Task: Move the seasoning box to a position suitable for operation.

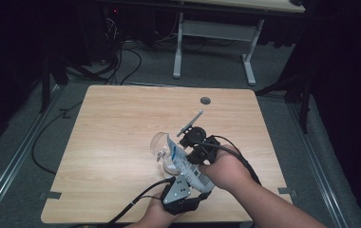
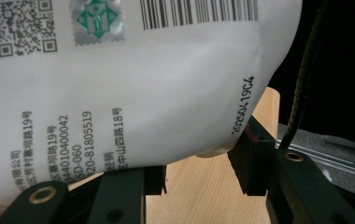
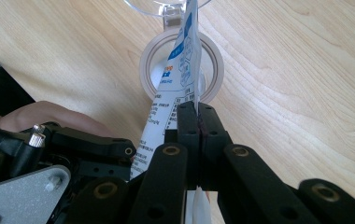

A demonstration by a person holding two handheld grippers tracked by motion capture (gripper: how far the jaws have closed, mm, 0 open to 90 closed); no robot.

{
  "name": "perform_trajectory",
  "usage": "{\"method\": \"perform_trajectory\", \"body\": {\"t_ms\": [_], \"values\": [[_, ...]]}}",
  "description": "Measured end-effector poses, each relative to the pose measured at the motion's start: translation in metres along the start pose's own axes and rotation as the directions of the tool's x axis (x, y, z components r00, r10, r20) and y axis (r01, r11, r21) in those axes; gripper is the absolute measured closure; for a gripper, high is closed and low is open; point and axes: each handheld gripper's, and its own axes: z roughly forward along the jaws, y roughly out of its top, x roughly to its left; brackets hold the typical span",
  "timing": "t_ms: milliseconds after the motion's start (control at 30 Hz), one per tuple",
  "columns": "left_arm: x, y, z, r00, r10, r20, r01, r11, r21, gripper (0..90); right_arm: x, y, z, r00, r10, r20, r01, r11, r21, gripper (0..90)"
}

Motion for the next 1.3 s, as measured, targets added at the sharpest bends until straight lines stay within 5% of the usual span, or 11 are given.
{"method": "perform_trajectory", "body": {"t_ms": [1300], "values": [[-0.0009,0.0005,-0.0004,1.0000,0.007,-0.006,-0.007,1.0000,-0.003,60.8,0.0024,0.0004,0.0020,1.0000,0.001,0.004,-0.001,1.000,-0.001,90.0]]}}
